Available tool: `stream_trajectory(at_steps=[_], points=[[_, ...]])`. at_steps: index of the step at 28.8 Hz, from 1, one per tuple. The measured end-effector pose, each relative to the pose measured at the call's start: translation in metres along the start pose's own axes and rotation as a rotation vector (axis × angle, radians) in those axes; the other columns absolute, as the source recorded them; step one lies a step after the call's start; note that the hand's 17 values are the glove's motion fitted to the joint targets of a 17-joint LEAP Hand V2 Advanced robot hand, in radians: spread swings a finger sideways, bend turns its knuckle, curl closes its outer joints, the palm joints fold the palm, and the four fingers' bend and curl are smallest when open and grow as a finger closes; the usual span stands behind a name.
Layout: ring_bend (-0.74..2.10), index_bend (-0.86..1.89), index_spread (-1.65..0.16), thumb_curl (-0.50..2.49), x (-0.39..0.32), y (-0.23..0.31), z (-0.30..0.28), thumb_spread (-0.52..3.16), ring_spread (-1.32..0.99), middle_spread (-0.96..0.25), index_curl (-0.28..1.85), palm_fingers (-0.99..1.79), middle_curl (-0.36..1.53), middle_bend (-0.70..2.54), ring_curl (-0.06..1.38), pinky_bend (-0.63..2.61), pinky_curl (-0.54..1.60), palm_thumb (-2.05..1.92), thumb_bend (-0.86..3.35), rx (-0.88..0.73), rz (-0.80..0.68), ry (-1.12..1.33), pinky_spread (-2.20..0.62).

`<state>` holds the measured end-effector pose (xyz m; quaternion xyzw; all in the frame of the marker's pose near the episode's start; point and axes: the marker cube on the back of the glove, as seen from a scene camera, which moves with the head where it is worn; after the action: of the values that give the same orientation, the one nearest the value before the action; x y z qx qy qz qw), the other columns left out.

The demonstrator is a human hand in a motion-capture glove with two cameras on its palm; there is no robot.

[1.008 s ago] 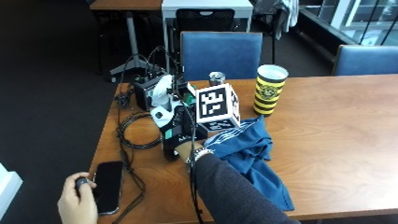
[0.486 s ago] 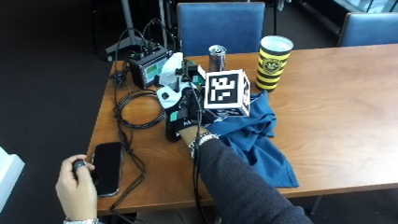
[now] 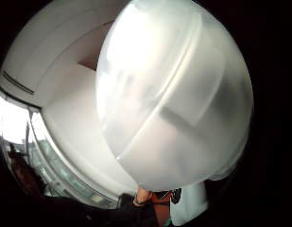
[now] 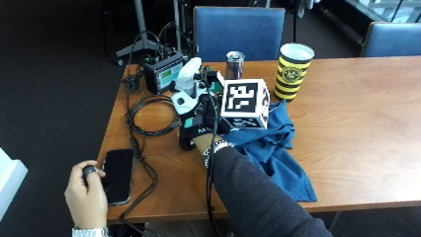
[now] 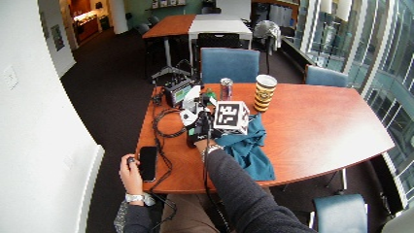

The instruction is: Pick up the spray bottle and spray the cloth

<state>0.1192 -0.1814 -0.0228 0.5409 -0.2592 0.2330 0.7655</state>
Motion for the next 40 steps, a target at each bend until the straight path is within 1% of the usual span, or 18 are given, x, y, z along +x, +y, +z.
stream_trajectory(at_steps=[4,8,10,12,16,19,20,26,31,37,40], points=[[0.67,0.24,-0.29,0.75,0.003,0.013,0.001,0.69,-0.21,-0.21,0.64,1.32,0.6,0.59,0.47,0.51,0.39,0.92,-0.03,-0.051,0.104,-0.016,-0.32],[0.61,0.25,-0.29,0.75,0.02,0.026,0.008,0.65,-0.22,-0.2,0.63,1.25,0.57,0.54,0.45,0.49,0.39,0.92,-0.03,-0.137,0.176,-0.011,-0.29],[0.61,0.2,-0.29,0.74,0.029,0.035,0.012,0.65,-0.21,-0.2,0.61,1.14,0.55,0.48,0.45,0.47,0.38,0.91,-0.04,-0.184,0.211,-0.001,-0.23],[0.6,0.17,-0.29,0.73,0.037,0.044,0.015,0.66,-0.19,-0.2,0.6,1.08,0.54,0.46,0.44,0.42,0.37,0.91,-0.04,-0.224,0.243,0.011,-0.17],[0.57,0.1,-0.29,0.69,0.047,0.058,0.019,0.75,-0.17,-0.19,0.54,0.96,0.52,0.45,0.43,0.29,0.34,0.85,-0.05,-0.318,0.288,0.038,-0.06],[0.55,0.06,-0.27,0.66,0.049,0.066,0.016,0.81,-0.15,-0.17,0.51,0.86,0.5,0.42,0.43,0.3,0.35,0.82,-0.05,-0.355,0.285,0.064,0.0],[0.52,0.05,-0.28,0.64,0.049,0.067,0.013,0.82,-0.14,-0.16,0.49,0.78,0.49,0.38,0.43,0.33,0.36,0.8,-0.05,-0.354,0.273,0.077,0.02],[0.46,0.07,-0.27,0.58,0.045,0.073,-0.014,0.89,-0.11,-0.13,0.41,0.63,0.44,0.26,0.4,0.4,0.37,0.73,-0.05,-0.392,0.162,0.22,0.11],[0.43,0.09,-0.27,0.54,0.027,0.088,-0.052,0.91,-0.09,-0.11,0.36,0.59,0.42,0.23,0.38,0.41,0.36,0.71,-0.04,-0.472,-0.04,0.341,0.15],[0.41,0.17,-0.33,0.49,-0.001,0.109,-0.086,0.93,-0.1,-0.11,0.35,0.6,0.39,0.16,0.36,0.4,0.35,0.68,-0.04,-0.601,-0.258,0.366,0.17],[0.41,0.17,-0.35,0.47,-0.015,0.118,-0.099,0.94,-0.1,-0.12,0.35,0.6,0.37,0.15,0.36,0.38,0.35,0.66,-0.04,-0.668,-0.336,0.397,0.16]])
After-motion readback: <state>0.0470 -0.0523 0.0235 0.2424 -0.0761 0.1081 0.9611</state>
